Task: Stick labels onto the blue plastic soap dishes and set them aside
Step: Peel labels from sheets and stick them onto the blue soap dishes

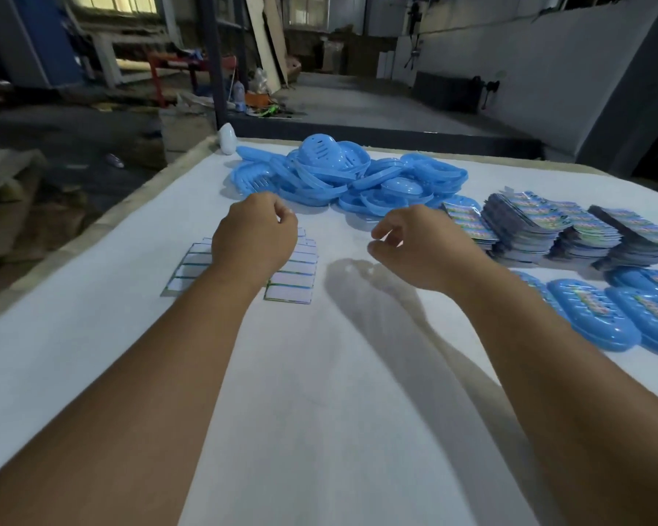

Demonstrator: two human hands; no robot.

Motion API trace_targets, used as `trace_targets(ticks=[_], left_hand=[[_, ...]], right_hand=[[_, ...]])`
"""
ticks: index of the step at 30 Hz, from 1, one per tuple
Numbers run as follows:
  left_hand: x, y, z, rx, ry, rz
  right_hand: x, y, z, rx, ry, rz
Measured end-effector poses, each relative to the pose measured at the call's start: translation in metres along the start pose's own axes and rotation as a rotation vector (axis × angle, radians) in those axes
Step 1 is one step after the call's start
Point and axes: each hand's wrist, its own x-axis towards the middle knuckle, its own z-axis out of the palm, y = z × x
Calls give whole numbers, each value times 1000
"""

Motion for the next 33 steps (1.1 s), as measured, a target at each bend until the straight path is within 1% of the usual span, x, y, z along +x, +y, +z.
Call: trace_targets(ticks=[4,8,11,14,18,20,23,25,26,30,33], left_hand=[[-1,-4,5,55,-29,-13],[3,-6,15,107,-13,4],[24,-1,21,178,-3,95],[55,8,28,370,-20,280],[87,28,35,745,-97,501],[97,37,36,892,-122,564],[105,44,38,1007,-135,623],[108,44,38,1004,-135,660],[109,43,36,964,-139,658],[111,38,30,582,-158,529],[110,34,26,287,-69,409]], right_hand=[[-5,9,25,52,15,5],[-5,19,27,117,34,-31],[-7,25,25,153,33,-51],[-8,23,26,185,44,-75],[-5,23,25,206,22,-81],[-4,24,24,214,18,-86],[-3,25,23,230,24,-96],[-2,24,22,229,26,-102],[-2,23,21,226,24,-106],[-2,22,21,225,15,-105],[-3,22,21,221,18,-103]])
